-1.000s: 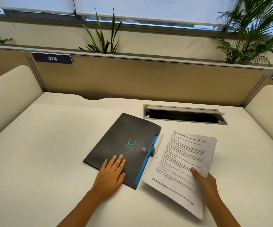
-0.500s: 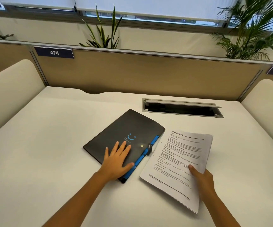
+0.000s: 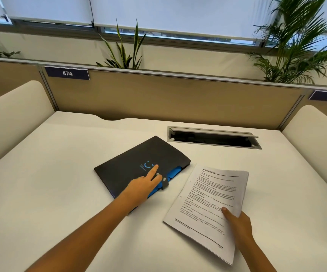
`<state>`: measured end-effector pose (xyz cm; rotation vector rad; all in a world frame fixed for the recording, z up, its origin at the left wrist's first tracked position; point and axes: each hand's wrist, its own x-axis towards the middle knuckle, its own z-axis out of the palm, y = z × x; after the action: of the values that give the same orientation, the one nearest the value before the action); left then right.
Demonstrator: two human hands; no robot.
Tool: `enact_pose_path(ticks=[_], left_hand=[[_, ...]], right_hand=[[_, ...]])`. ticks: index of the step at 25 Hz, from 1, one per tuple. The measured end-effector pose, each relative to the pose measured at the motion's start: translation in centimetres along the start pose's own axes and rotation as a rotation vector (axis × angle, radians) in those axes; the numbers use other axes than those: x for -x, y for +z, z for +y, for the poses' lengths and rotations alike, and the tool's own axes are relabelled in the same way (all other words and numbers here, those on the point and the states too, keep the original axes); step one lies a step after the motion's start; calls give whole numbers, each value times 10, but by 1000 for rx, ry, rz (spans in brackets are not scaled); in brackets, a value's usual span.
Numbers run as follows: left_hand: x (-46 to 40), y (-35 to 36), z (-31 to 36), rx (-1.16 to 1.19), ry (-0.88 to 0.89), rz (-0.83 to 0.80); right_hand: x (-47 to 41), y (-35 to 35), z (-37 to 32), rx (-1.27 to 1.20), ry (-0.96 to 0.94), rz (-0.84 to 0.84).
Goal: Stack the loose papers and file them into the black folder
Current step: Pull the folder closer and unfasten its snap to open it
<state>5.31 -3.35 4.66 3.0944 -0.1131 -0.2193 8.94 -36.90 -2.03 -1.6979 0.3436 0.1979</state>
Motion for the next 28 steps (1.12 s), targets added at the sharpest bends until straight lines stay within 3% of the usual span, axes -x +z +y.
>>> enact_pose_path(ticks=[8, 12, 16, 28], left_hand=[[-7, -74, -36, -269, -85, 22], [-8, -87, -50, -152, -118, 209], [-8, -97, -57, 125, -155, 171], [-10, -107, -52, -68, -141, 354]], right_hand=[[-1, 1, -3, 27, 14, -5], [0, 2, -4, 33, 24, -15], [-4, 2, -6, 32, 49, -31], [-7, 4, -28, 99, 25, -83]])
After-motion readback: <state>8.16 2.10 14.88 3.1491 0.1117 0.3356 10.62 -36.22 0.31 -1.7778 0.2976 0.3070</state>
